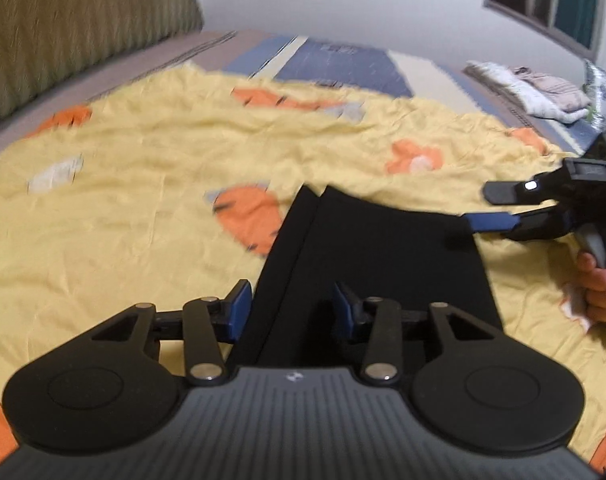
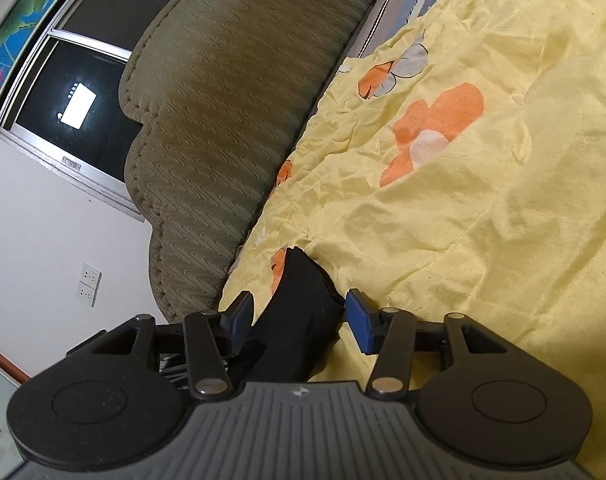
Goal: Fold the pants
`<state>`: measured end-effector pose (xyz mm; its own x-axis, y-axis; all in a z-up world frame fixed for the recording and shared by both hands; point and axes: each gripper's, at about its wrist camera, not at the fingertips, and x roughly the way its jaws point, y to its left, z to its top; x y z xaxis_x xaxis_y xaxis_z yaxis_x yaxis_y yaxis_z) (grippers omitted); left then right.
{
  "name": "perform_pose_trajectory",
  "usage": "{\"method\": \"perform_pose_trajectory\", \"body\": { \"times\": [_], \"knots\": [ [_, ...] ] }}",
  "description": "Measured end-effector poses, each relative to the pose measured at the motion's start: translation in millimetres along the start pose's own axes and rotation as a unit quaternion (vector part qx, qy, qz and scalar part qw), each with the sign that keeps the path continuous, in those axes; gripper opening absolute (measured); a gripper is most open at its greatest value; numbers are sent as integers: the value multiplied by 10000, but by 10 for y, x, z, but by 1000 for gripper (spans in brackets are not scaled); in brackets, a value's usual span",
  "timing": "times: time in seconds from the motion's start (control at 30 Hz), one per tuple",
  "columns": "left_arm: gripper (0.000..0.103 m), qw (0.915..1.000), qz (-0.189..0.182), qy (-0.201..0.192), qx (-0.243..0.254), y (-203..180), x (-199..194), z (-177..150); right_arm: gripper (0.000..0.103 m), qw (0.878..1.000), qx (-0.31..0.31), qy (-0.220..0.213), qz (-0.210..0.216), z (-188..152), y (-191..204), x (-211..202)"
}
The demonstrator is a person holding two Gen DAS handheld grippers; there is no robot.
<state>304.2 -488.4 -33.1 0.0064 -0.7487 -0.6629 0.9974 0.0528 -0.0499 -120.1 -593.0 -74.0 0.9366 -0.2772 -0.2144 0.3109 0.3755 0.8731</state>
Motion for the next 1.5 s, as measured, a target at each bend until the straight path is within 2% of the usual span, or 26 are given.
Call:
{"method": "perform_pose_trajectory", "body": {
  "times": [0.07, 0.23, 0.3, 0.33, 0.4, 0.5, 0.67, 0.83, 0.93, 1.1, 1.23, 1.33, 1.4, 1.5],
  "knots": [
    [40, 9999, -18, -51, 132, -35, -23, 16, 49, 10000, -44, 17, -29, -7, 12, 3],
    [40, 9985, 35, 205, 497, -99, 101, 6, 49, 10000, -51, 32, -28, -11, 13, -3],
    [39, 9985, -14, 326, 431, -67, 152, 8, 49, 10000, -62, 36, -35, -16, 21, -2],
    [38, 9989, -40, 263, 382, -48, 129, 25, 49, 10000, -79, 39, -44, -19, 28, 1],
    [36, 9992, 103, -145, 367, -37, 3, 44, 49, 10000, -74, 36, -42, -14, 18, -2],
    [36, 9987, -127, -369, 339, -40, -135, 77, 49, 10000, -75, 38, -42, -14, 21, -2],
    [37, 9967, -126, 411, 684, -84, 157, 50, 49, 9999, -81, 43, -44, -11, 22, -2],
    [35, 9972, -526, 478, 229, 96, 247, 91, 49, 9999, -102, 52, -59, -14, 29, -1],
    [36, 9960, -733, 468, 213, 173, 225, 58, 49, 9999, -118, 62, -69, -16, 33, -2],
    [32, 9925, -1096, 432, -313, 357, 213, 25, 49, 9999, -125, 66, -74, -16, 36, -4],
    [32, 9930, -1080, 335, -328, 350, 235, 43, 49, 9999, -112, 63, -68, -16, 33, -7],
    [19, 9955, -923, 218, 84, 235, 203, -9, 49, 9999, -105, 64, -64, -21, 42, -1],
    [3, 9955, -917, 232, 33, 249, 177, -29, 49, 9999, -104, 63, -66, -21, 43, -1],
    [2, 9953, -930, 276, -52, 220, 181, -62, 49, 9999, -109, 64, -69, -21, 43, -2]
  ]
}}
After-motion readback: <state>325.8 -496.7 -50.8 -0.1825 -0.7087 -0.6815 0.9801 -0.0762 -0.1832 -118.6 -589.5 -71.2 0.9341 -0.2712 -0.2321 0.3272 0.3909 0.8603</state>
